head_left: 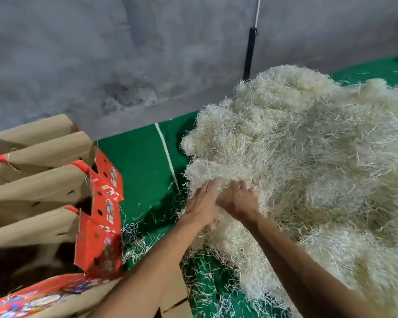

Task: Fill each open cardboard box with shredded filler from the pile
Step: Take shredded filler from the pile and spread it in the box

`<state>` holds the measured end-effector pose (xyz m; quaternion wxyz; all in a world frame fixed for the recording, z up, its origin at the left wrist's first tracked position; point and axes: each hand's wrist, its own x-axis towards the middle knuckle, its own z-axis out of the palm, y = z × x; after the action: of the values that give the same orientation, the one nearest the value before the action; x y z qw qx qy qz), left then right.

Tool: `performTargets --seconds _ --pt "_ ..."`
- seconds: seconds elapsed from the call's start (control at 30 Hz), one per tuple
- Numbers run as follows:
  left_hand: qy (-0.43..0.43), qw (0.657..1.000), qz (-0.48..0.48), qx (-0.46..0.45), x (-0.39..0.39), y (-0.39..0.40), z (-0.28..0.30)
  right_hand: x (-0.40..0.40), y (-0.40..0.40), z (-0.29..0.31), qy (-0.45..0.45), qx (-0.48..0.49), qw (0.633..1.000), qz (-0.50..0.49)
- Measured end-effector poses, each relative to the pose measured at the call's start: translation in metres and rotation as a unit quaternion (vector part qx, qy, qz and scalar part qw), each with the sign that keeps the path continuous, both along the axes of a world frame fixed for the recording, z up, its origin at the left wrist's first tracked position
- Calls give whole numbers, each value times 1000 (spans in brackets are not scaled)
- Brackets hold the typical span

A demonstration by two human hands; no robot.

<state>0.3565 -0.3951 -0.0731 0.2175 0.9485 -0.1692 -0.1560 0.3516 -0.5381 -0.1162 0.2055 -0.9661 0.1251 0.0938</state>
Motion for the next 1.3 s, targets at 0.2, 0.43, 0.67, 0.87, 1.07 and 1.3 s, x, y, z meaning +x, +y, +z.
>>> performTargets --seconds 0.2,0.43,0.67,0.87,1.07,1.3 --pt "42 997 58 -21 -12 8 -13 -29 16 -18 -57 -75 995 17" --pt "-38 987 109 -116 -25 43 78 -27 28 106 -215 -85 972 50" --pt "-31 943 149 -295 -73 90 178 -58 72 244 -336 77 938 31" --pt "-7 748 388 -538 -110 148 216 -103 118 276 -298 378 877 -22" --pt "27 793 338 -505 -164 193 217 -146 189 251 -145 614 775 -31" --pt "-28 751 423 -506 -219 273 179 -203 234 201 -84 600 794 -49"
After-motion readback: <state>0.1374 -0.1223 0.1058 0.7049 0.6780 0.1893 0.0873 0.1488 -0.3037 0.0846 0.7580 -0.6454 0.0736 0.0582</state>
